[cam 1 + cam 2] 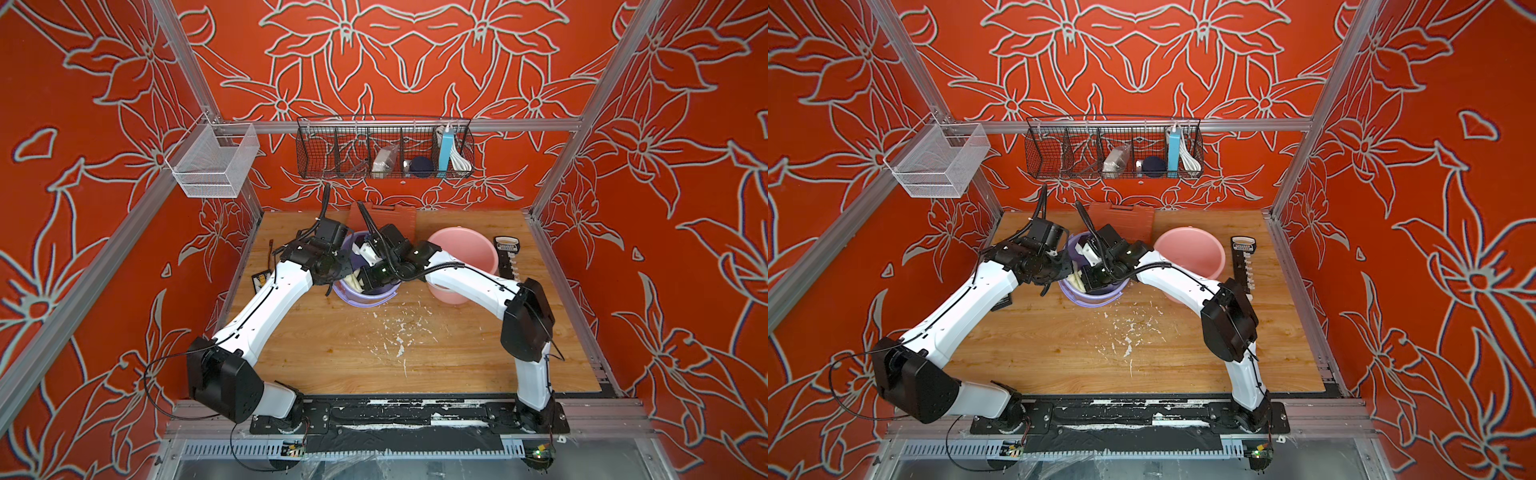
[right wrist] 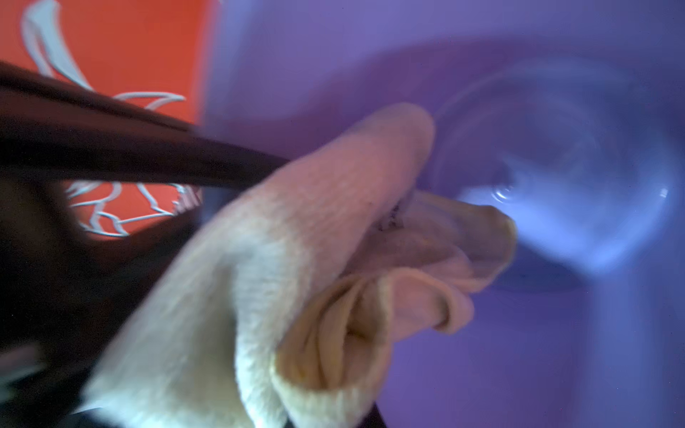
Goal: Wipe the inside of the bucket with a cloth
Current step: Wipe the dirt from the inside of the bucket.
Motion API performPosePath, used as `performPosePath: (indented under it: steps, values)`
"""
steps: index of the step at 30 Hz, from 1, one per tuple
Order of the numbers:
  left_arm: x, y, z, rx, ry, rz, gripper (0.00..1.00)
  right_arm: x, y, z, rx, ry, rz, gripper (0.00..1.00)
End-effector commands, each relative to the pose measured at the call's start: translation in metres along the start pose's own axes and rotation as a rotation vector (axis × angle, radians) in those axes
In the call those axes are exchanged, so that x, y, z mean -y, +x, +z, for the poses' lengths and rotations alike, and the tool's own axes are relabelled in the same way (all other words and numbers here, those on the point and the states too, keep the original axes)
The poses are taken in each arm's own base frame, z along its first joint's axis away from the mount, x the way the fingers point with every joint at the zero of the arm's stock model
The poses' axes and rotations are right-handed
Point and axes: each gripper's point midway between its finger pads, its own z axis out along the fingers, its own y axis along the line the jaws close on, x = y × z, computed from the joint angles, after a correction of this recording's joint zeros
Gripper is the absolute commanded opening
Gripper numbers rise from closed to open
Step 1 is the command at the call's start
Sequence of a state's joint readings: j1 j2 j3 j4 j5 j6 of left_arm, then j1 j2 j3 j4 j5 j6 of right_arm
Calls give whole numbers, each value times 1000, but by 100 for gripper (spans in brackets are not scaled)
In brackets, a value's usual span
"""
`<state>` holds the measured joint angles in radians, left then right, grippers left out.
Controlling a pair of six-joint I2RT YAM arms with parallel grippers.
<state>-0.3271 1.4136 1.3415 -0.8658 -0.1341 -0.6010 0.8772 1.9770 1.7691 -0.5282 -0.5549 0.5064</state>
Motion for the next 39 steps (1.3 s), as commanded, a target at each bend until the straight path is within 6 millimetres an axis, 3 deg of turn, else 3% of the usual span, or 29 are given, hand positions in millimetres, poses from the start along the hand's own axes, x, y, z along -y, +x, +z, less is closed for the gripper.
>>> performPosePath:
  steps: [1,4,9,16,20,23,29,33,39]
  values:
    - [2,-11,-3,56,14,-29,0,-30,2,-6,-22,-101,10,0]
    - [0,-13,-6,62,2,-24,0,5,28,-3,-122,65,24,0]
    - [-1,-17,-9,67,-16,-15,0,42,62,-20,-239,263,-1,0]
    - [-5,-20,-8,67,-53,11,0,66,81,-67,-310,491,-65,0]
    - [-3,-20,-4,53,-60,18,0,68,84,-80,-291,558,-86,0]
    - [-1,-19,0,36,-56,16,0,62,83,-80,-256,553,-97,0]
    - [5,-21,0,38,-34,-2,0,19,81,-44,-193,359,-79,0]
    - [7,-21,0,30,-28,-9,0,-15,66,-22,-99,230,-62,0]
    - [7,-14,4,14,-14,-16,0,-32,52,-6,-42,149,-42,0]
